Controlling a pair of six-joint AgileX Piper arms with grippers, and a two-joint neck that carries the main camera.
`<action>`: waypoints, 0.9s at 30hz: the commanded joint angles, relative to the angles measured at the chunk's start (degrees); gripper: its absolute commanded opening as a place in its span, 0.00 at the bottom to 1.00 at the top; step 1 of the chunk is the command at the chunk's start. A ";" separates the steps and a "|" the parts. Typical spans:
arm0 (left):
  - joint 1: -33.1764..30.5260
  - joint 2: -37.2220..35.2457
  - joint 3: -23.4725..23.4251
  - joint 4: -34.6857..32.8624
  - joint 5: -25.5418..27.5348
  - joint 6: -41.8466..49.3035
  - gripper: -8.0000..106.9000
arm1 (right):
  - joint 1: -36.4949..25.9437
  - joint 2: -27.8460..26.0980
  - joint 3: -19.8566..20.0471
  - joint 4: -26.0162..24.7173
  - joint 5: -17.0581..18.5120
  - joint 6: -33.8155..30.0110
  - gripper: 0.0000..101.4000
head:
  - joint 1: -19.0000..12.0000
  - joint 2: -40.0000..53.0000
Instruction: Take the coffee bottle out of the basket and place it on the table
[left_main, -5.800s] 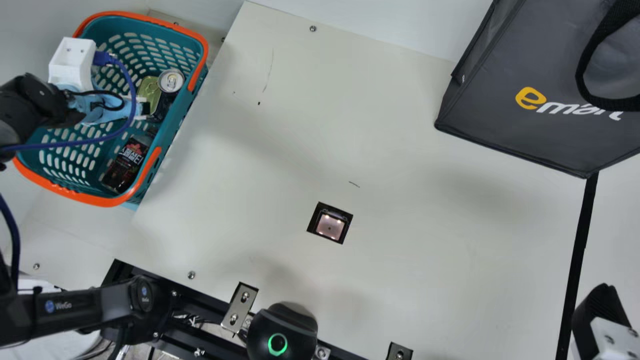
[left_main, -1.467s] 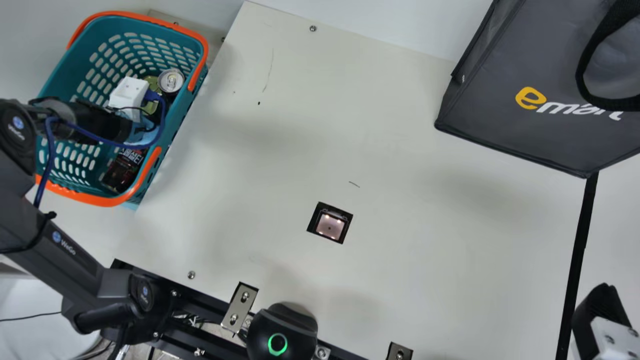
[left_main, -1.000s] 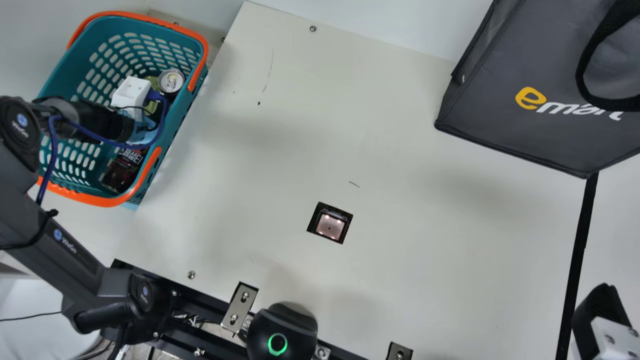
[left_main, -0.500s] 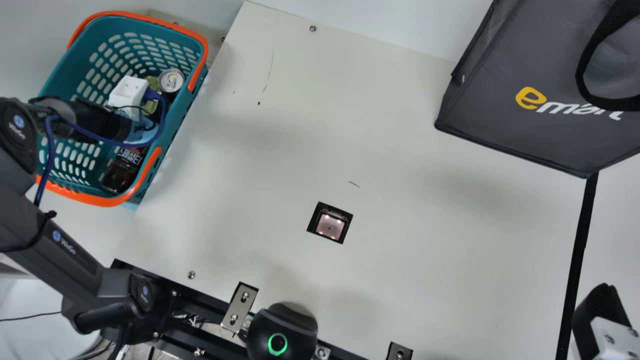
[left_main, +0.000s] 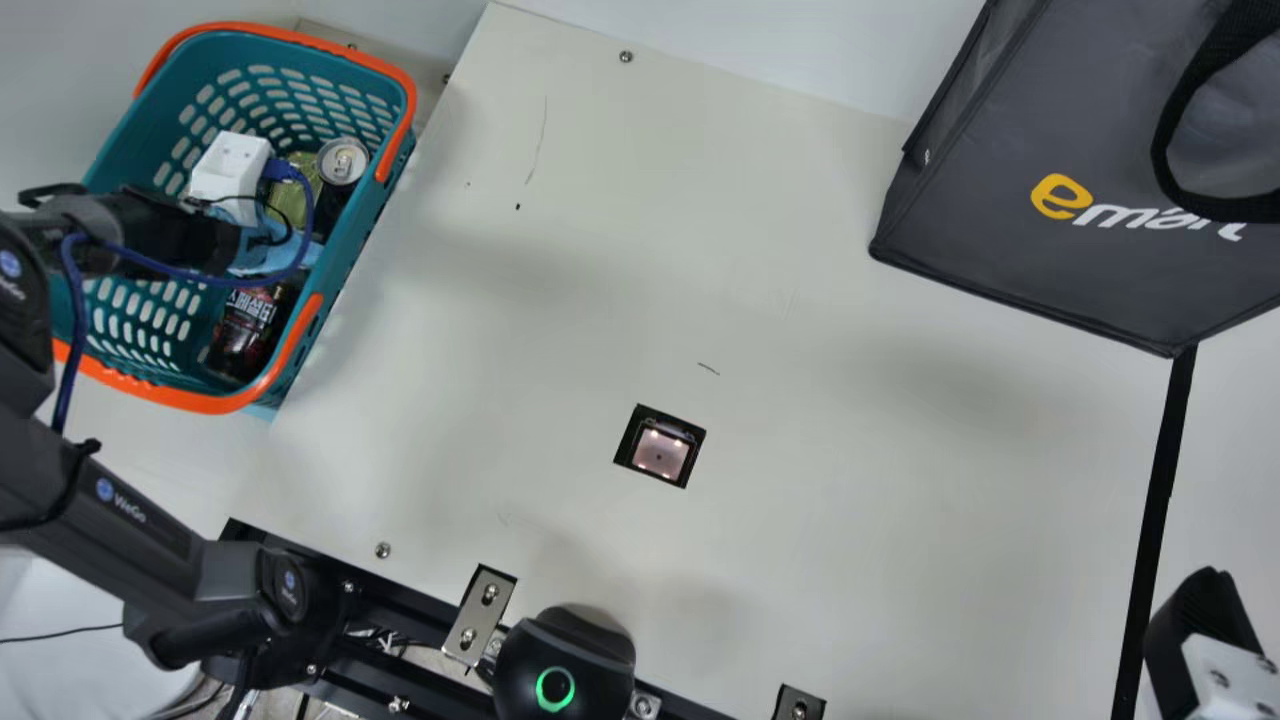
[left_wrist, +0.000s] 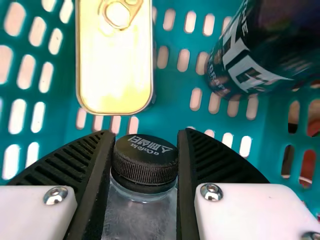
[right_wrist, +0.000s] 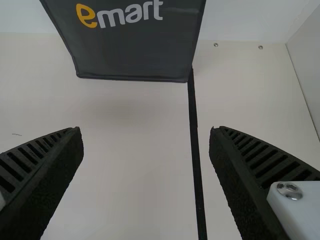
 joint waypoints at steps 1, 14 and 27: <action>0.28 -0.84 0.17 0.64 0.56 -0.76 0.16 | 0.00 0.00 0.00 0.00 0.00 0.00 0.90 | -1.48 0.14; 2.84 -8.37 0.84 6.51 6.00 -6.84 0.16 | 0.00 0.00 0.00 0.00 -0.05 0.00 0.90 | -1.48 0.14; 5.50 -16.35 0.14 9.77 12.18 -7.82 0.16 | 0.00 0.00 0.00 0.00 -0.05 0.00 0.90 | -1.48 0.14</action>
